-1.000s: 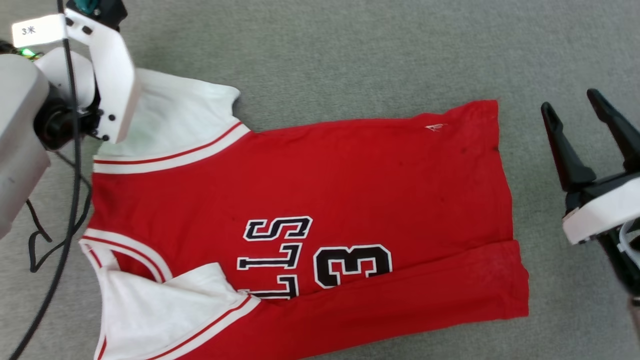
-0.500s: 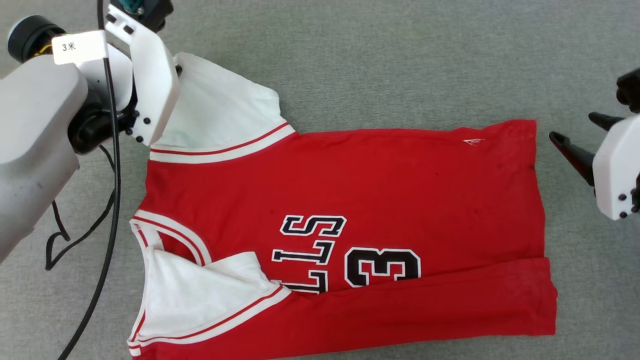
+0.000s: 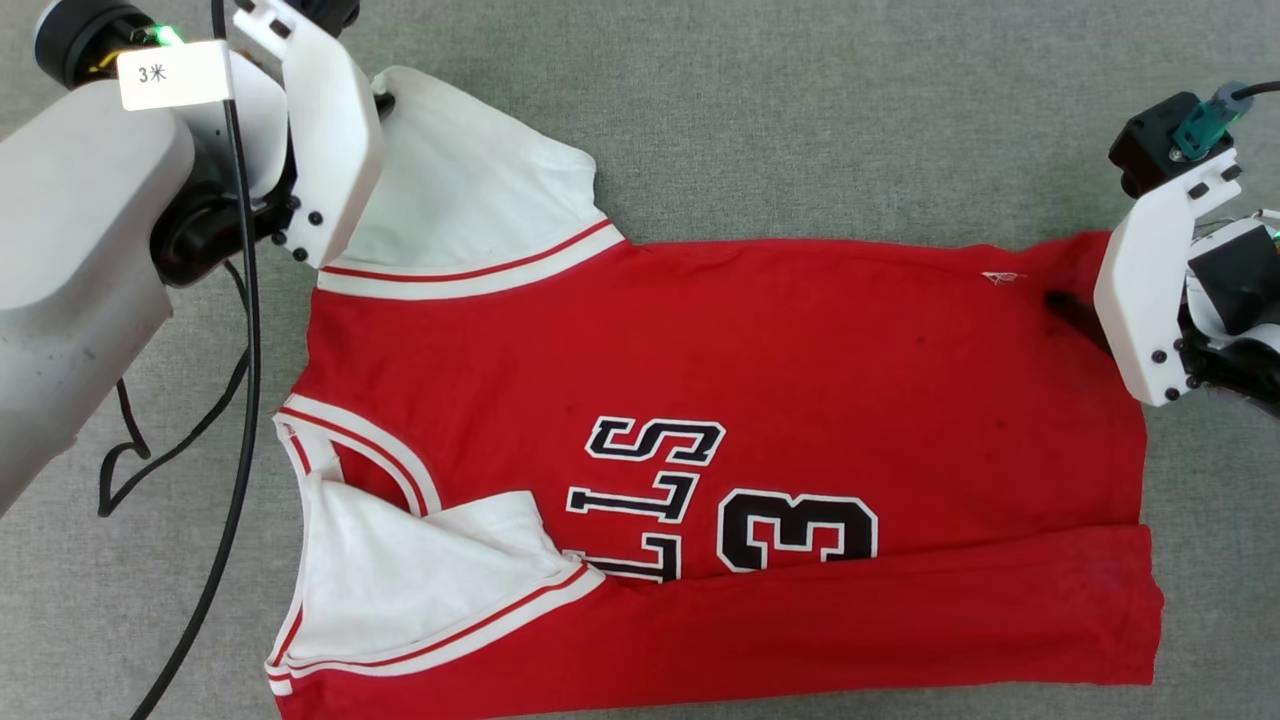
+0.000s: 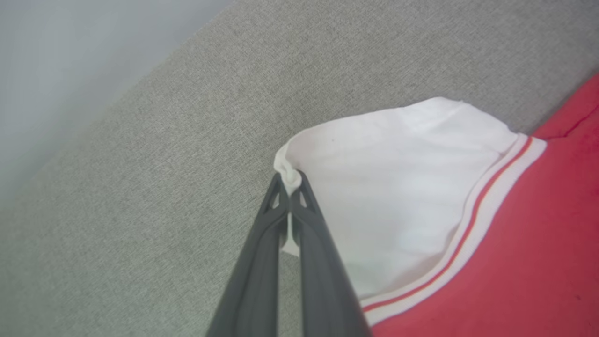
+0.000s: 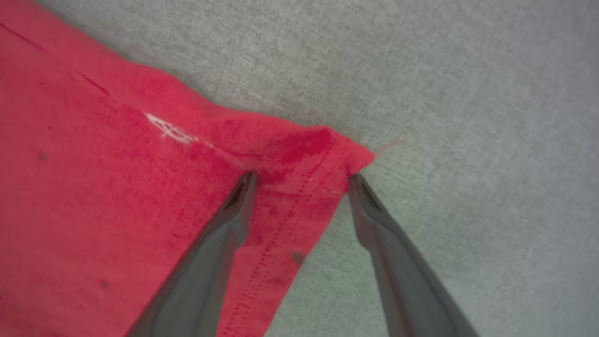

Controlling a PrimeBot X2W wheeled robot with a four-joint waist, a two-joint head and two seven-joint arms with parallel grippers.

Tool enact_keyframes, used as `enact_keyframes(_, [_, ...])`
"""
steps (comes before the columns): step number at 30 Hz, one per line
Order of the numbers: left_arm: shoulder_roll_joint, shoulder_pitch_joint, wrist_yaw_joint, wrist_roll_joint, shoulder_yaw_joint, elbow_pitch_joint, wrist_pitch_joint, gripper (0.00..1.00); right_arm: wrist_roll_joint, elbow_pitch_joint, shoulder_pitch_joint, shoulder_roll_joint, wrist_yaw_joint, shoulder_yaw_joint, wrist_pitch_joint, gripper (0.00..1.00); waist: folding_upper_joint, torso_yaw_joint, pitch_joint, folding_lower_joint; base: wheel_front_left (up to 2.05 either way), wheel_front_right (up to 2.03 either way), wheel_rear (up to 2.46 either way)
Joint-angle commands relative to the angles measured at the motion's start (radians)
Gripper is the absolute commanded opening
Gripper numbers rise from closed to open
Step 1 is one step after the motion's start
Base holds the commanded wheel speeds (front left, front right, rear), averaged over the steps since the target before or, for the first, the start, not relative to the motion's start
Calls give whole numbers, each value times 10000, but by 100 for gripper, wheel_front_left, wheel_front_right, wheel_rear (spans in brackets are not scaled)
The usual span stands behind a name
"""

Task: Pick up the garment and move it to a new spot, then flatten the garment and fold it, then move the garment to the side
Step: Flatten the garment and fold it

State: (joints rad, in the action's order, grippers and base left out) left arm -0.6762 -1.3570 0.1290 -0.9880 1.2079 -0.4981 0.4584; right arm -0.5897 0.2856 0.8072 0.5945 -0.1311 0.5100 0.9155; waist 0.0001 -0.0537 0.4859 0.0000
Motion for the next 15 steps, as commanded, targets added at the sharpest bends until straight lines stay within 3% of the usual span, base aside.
enact_keyframes(1, [51, -84, 4, 48, 12, 11, -59, 0, 6, 198, 50, -32, 9, 187, 68, 100, -1, 34, 49, 0, 0, 0, 0])
enact_keyframes(8, [101, -201, 5, 19, 114, -31, -261, 0, -468, 1483, -231, -282, 9, 1167, -297, 100, -1, 111, 173, 0, 0, 0, 0])
enact_keyframes(10, [47, -144, 5, -11, 161, -39, -315, 0, -567, 1601, -122, -259, 9, 1338, -617, 17, -1, 82, 103, 0, 0, 0, 0])
enact_keyframes(11, [16, -113, 5, -32, 181, -48, -346, 0, -641, 1640, -54, -221, 9, 1361, -831, 0, -1, 68, 44, 0, 0, 0, 0])
enact_keyframes(15, [-88, 145, 5, -114, 232, -95, -652, 0, -833, 1878, 183, -143, 12, 1205, -1810, 0, -1, -27, -408, 0, 0, 0, 0])
